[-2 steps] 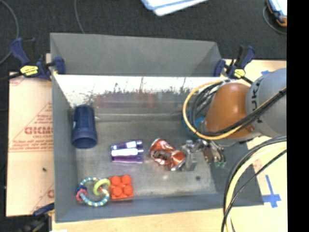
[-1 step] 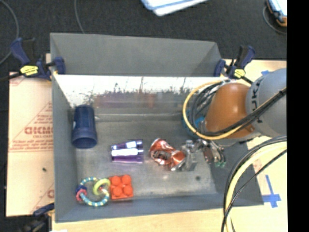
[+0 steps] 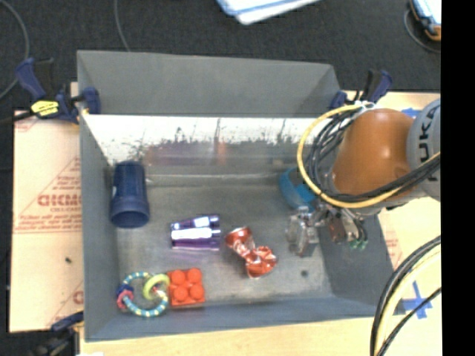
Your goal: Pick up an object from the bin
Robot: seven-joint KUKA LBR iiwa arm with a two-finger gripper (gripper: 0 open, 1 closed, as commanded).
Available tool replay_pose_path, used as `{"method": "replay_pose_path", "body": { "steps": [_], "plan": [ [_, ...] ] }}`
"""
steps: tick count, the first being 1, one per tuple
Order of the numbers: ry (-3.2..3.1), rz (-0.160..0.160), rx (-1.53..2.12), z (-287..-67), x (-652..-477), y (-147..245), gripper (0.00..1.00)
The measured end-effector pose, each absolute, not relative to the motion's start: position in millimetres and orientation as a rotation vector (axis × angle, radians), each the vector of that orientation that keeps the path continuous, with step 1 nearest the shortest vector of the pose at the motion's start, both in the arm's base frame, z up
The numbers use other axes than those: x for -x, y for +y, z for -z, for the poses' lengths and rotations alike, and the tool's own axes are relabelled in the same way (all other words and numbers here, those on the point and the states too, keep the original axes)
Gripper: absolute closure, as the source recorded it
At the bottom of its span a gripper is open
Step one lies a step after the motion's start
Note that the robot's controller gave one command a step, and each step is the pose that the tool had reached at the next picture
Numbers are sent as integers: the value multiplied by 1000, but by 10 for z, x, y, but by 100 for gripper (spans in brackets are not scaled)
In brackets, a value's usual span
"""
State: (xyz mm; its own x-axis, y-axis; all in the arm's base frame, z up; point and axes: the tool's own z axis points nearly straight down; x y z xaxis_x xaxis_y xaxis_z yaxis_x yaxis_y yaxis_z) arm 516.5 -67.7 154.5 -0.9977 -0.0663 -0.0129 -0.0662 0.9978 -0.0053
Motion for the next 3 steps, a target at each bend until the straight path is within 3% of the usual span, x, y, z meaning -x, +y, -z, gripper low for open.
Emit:
{"method": "replay_pose_path", "body": {
  "steps": [1,2,3],
  "plan": [
    [3123,7,18,-1816,-5435,-882,100],
    [3092,11,436,-1457,-5788,-112,100],
    [3111,7,25,-1099,-5292,-116,100]
  ]
}}
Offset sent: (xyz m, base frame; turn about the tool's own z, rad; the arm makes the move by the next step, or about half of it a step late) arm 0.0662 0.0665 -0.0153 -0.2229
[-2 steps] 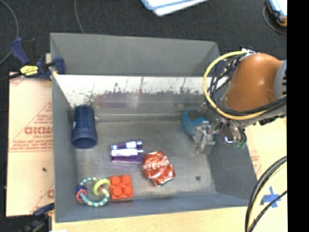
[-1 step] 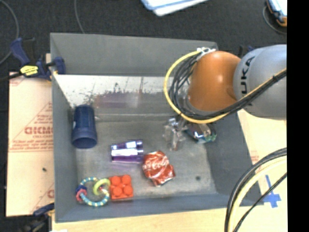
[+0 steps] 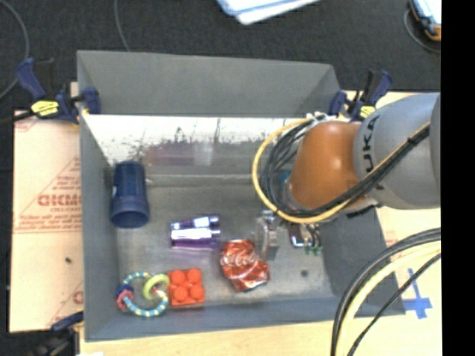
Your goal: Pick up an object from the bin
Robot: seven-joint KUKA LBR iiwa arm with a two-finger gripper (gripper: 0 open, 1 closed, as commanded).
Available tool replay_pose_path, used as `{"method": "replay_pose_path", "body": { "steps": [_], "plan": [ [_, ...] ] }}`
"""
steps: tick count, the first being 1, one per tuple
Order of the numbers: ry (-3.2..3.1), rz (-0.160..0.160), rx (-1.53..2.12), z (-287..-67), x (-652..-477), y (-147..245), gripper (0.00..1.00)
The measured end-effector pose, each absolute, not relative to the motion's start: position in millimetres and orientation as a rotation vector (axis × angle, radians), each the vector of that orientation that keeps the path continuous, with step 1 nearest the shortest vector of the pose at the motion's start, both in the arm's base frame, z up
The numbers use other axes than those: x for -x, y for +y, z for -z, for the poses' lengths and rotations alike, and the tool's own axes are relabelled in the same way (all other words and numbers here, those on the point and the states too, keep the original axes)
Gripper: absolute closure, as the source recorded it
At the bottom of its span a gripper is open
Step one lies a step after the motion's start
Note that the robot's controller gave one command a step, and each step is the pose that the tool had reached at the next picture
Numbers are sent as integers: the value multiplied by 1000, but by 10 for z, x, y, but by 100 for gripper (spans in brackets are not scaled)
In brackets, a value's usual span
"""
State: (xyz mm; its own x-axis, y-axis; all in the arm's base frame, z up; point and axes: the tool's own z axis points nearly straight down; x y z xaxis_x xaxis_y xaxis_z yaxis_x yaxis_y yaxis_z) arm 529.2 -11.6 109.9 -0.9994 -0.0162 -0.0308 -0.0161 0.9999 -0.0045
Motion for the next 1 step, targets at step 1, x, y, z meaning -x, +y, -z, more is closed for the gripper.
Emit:
{"method": "replay_pose_path", "body": {
  "steps": [1],
  "plan": [
    [3102,12,343,-857,-5274,372,100]
  ]
}}
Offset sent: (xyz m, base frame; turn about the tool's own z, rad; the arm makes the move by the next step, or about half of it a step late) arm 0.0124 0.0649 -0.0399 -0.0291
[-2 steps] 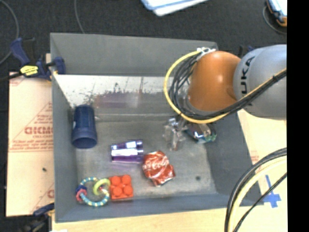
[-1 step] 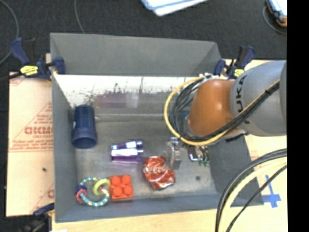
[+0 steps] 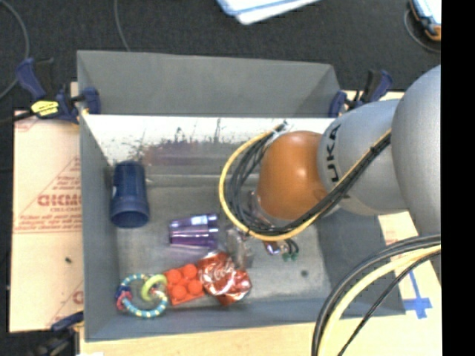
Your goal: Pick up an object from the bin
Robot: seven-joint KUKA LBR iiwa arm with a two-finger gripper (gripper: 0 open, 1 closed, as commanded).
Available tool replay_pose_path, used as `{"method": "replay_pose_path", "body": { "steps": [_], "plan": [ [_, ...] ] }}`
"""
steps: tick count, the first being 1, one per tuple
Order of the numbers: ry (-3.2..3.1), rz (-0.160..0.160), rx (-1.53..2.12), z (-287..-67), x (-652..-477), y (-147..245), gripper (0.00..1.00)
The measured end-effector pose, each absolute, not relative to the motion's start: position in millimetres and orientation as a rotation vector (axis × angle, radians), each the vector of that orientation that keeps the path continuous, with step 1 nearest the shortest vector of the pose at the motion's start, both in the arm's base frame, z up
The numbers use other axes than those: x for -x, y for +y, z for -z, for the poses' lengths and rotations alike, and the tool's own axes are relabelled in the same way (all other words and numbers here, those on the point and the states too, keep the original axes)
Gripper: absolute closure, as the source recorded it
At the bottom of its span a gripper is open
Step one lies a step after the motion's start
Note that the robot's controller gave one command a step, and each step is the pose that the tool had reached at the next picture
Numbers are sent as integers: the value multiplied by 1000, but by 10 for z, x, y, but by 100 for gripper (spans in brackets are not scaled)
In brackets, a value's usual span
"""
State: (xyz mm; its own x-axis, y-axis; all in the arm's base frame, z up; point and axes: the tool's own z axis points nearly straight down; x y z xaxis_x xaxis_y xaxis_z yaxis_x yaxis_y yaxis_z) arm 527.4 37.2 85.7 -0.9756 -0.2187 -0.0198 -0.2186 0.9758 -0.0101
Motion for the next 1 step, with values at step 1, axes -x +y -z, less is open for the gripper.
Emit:
{"method": "replay_pose_path", "body": {
  "steps": [1],
  "plan": [
    [3106,6,70,-712,-5421,516,100]
  ]
}}
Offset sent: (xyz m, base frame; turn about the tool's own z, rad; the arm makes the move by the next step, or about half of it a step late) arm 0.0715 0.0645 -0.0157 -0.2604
